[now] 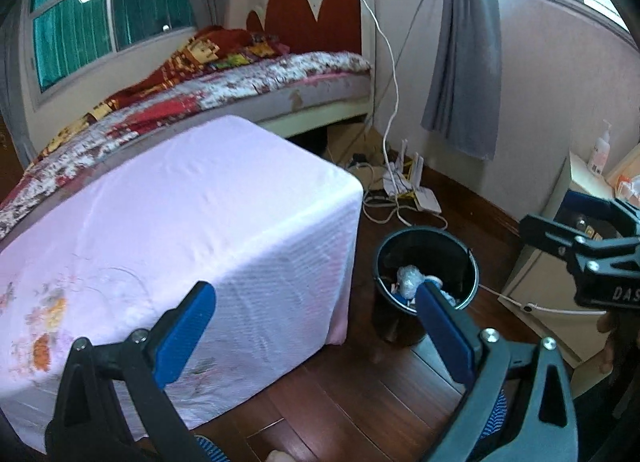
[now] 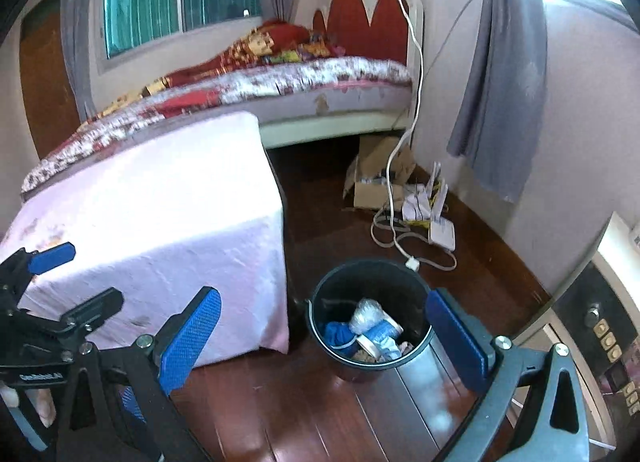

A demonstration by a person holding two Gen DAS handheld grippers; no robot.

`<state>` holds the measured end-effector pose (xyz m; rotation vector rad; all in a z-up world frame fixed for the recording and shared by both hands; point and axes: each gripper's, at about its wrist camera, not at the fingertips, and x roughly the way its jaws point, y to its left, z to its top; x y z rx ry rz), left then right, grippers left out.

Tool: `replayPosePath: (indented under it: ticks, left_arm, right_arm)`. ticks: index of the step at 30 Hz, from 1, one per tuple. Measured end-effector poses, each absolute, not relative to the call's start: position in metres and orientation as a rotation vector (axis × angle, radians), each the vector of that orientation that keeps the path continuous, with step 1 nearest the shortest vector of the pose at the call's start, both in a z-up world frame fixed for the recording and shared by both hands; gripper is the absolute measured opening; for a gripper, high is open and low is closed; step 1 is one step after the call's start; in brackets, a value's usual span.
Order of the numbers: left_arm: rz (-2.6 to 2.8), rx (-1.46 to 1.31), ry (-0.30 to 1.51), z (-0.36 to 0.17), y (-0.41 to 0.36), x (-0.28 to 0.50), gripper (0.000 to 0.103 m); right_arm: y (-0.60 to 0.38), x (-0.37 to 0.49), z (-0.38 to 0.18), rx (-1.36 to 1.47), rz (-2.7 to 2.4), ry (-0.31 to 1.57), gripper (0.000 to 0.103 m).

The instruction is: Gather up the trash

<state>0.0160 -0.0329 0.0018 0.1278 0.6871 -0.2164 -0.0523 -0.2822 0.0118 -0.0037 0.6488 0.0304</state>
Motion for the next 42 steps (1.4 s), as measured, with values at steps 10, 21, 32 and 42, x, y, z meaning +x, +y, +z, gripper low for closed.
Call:
replayPosePath:
  ticks: [10, 21, 32, 42]
  left_arm:
    - [-0.168, 0.117, 0.587, 0.044, -0.012, -0.015, 0.102]
    - [-0.199, 0.083, 0.492, 0.081, 0.001, -0.067, 0.102]
    - [-0.176, 0.079, 0.500, 0.076, 0.008, -0.060, 0.102]
    - [-0.196, 0.097, 0.498, 0.077, -0.001, -0.065, 0.102]
  right_arm:
    - [-0.269, -0.102, 0.071, 0.018, -0.050, 0.575, 0.103]
    - [-0.237, -0.154, 0.104, -0.038, -0.056, 0.515, 0.103]
    - [-0.224, -0.159, 0.104, -0.041, -0.047, 0.524, 0.103]
    - [-0.234, -0.158, 0.100, -0.025, -0.058, 0.529, 0.103]
